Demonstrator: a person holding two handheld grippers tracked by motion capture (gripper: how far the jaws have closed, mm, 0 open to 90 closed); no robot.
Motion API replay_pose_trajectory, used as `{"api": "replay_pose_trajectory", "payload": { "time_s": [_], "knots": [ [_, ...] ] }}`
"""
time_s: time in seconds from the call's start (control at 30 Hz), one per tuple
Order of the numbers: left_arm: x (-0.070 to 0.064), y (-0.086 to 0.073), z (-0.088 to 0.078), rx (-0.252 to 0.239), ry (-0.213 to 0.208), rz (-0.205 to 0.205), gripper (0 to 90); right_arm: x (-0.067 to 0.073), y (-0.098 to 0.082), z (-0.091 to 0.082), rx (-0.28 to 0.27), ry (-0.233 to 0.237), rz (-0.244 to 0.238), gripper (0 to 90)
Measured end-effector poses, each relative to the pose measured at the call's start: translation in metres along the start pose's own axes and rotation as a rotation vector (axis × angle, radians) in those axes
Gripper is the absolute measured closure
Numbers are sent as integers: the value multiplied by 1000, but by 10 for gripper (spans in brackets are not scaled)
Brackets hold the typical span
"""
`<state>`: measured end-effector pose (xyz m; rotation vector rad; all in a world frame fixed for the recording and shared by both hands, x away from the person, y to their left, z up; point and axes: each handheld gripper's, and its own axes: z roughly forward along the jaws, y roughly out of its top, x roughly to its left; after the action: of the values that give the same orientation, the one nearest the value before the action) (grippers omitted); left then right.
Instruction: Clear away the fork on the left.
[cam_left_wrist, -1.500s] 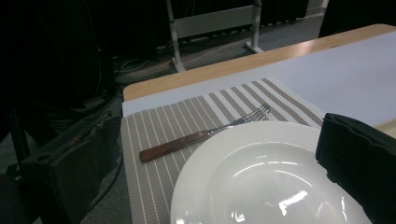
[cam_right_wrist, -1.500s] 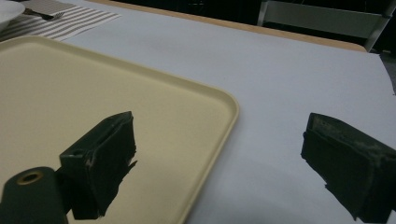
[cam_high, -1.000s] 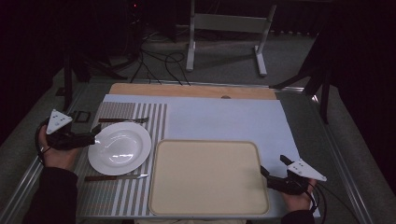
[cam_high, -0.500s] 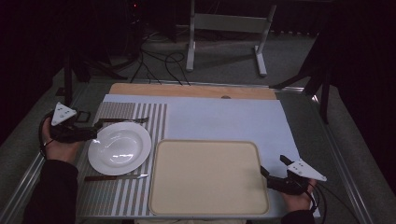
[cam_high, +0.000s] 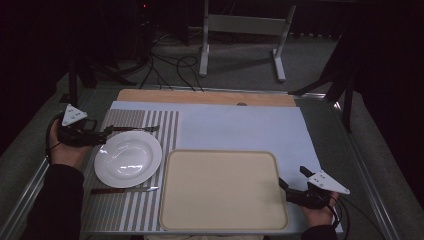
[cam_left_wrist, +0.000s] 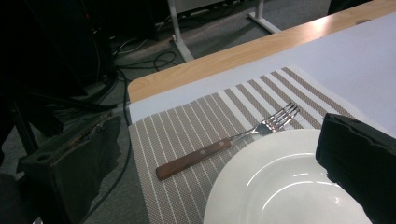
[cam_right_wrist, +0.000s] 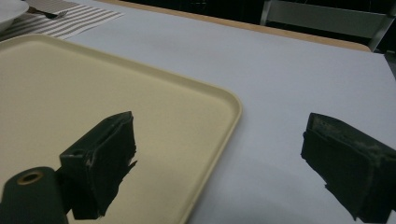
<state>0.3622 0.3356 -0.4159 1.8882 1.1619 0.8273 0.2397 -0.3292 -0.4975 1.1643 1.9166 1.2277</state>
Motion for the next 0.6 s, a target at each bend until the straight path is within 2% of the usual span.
{"api": "replay_pose_trajectory", "payload": {
  "time_s": [0.47, 0.6],
  "knots": [
    [5, 11, 14, 27, -1, 4, 0, 0, 0, 0, 3, 2, -3, 97],
    [9, 11, 19, 52, -5, 14, 0, 0, 0, 0, 0, 1, -6, 98]
  ]
}}
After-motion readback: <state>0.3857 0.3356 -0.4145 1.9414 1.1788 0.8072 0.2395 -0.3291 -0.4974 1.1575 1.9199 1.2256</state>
